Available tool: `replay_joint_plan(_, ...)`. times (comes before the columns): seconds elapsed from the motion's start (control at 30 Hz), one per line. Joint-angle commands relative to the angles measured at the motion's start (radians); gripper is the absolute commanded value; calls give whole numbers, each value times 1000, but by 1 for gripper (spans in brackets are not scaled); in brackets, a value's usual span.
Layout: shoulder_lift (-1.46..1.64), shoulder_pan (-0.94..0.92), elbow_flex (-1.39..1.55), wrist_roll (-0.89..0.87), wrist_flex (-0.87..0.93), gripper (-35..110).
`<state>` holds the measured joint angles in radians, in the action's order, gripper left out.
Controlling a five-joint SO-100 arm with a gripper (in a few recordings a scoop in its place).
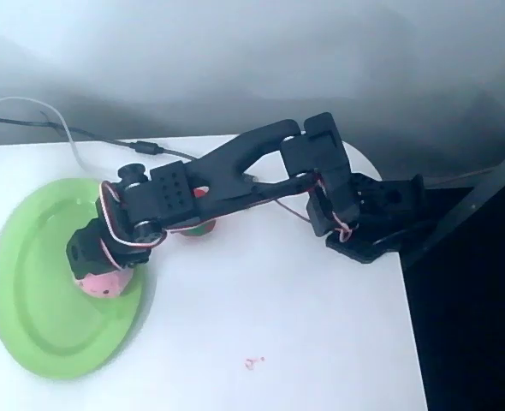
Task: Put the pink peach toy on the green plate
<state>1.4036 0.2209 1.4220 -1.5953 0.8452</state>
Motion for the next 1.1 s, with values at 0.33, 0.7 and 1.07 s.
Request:
replay_joint_plan(0.33, 160, 0, -34, -28, 11, 40)
replay_joint_plan(0.7, 1134, -152, 767, -66, 37, 0)
replay_joint_plan(1.07, 1792, -195, 1411, -94, 417, 0)
